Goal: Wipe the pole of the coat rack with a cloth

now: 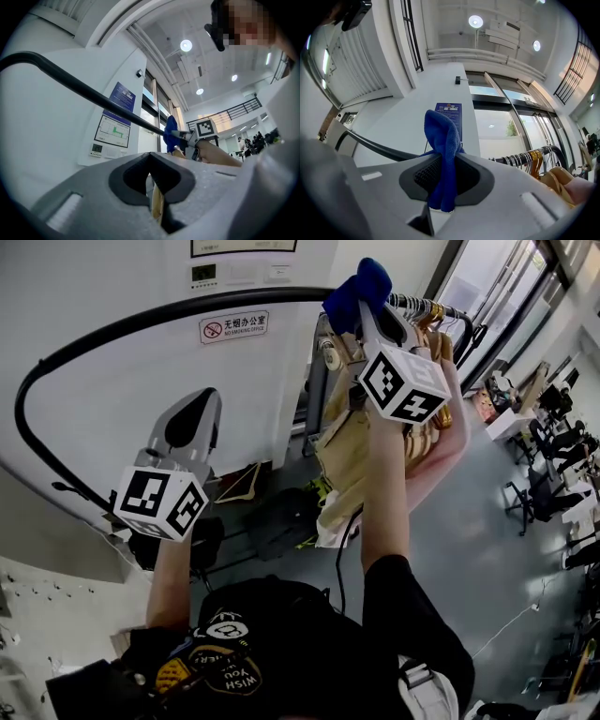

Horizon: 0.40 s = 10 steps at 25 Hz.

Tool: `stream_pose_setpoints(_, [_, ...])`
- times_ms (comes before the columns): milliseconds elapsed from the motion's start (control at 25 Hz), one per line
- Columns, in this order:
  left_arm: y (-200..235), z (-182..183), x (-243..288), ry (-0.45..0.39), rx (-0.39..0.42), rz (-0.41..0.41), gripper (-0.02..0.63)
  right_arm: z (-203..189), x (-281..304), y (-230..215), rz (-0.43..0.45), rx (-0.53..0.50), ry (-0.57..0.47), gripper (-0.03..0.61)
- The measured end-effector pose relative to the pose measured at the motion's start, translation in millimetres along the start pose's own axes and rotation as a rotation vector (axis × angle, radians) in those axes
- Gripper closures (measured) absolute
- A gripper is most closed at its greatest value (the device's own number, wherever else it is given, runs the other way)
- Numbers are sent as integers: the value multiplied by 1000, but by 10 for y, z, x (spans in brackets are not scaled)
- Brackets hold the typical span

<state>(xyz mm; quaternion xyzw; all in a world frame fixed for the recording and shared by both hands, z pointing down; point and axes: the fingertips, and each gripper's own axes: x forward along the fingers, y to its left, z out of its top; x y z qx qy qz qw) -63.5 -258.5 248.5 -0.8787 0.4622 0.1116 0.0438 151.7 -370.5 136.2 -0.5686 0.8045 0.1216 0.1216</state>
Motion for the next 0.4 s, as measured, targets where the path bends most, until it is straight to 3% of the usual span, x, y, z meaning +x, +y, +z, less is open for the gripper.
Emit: stream_pose_setpoints(400, [-51, 8, 4, 3, -3, -12, 614, 46, -26, 10, 0, -2, -8, 507])
